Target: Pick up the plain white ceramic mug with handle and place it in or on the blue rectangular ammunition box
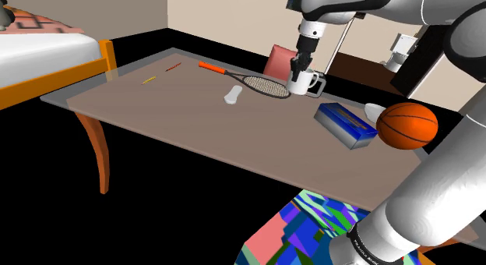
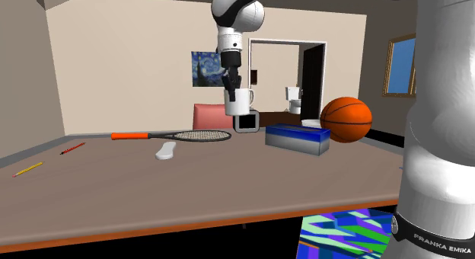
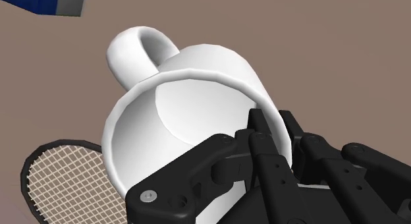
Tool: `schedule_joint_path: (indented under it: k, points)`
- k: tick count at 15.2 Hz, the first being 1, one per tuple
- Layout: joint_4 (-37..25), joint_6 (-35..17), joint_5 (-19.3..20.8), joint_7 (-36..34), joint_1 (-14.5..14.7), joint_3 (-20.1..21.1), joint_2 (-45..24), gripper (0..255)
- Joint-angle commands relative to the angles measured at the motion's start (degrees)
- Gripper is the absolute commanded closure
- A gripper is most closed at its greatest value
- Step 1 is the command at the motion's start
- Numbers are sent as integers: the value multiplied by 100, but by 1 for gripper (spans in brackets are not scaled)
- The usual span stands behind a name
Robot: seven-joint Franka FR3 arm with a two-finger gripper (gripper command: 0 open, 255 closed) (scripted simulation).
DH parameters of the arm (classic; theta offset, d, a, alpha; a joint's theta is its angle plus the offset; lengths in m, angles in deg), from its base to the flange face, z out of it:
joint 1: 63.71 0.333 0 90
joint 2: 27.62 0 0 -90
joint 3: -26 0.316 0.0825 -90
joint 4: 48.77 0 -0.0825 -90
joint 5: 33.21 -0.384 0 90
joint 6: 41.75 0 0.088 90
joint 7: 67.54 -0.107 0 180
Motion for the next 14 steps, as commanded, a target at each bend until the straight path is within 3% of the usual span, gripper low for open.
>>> schedule_joint_path:
  k: [1,14]
  points:
    - [230,-59,39,219,-116,-106,183,255]
    - [783,-104,283,1808,-922,-949,782,255]
